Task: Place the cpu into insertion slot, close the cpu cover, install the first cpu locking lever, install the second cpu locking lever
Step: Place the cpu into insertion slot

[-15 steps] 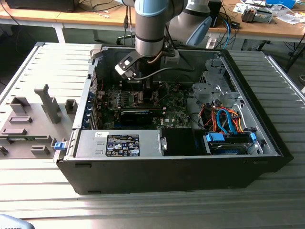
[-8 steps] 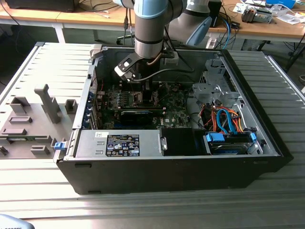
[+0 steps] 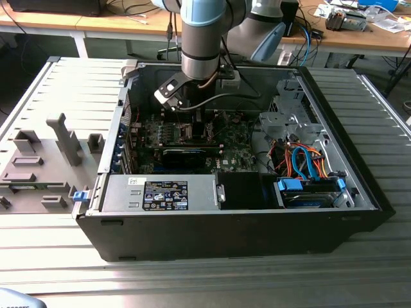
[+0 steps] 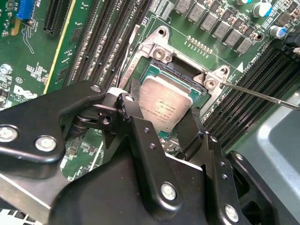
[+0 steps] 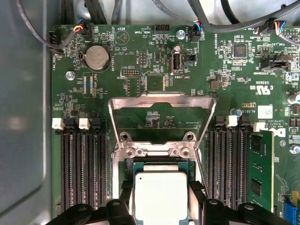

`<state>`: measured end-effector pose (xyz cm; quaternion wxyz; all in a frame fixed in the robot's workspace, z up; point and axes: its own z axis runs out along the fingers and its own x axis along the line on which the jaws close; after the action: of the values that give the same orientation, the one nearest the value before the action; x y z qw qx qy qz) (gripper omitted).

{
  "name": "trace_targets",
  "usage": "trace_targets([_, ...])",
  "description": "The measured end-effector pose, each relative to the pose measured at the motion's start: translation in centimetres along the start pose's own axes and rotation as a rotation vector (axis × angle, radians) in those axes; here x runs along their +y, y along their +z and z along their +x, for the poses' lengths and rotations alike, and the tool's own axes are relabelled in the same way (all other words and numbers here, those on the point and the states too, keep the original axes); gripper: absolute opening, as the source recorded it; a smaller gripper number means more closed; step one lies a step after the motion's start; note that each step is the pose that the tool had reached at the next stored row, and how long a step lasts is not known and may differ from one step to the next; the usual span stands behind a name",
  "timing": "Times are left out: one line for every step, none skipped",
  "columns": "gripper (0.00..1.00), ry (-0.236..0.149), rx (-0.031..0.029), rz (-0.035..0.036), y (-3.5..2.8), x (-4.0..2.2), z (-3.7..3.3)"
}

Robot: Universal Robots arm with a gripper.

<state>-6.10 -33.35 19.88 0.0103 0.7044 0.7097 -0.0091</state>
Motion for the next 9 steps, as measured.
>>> trace_targets([0.55,-0.005,-0.0008,-0.0002,0.03,0.0,0.02])
trace_targets([0.55,-0.012,-0.0024,-0.0003,0.12,0.0,0.37])
trace_targets([0.55,-0.011,-0.0022,-0.0005,0.16,0.0,0.37])
trace_targets([0.55,-0.012,-0.0017,-0.001,0.19,0.01,0.38])
trace_targets([0.62,-0.012,-0.0023,-0.0004,0.18,0.0,0.37])
trace_targets([0.62,-0.012,-0.0026,-0.0003,0.15,0.01,0.37])
trace_targets([0.62,-0.012,-0.0026,-0.0005,0.07,0.0,0.37])
trace_targets([0.62,-0.012,-0.0025,-0.001,-0.18,0.01,0.36])
trace_targets([0.62,-0.012,-0.0025,-0.0014,-0.48,0.0,0.36])
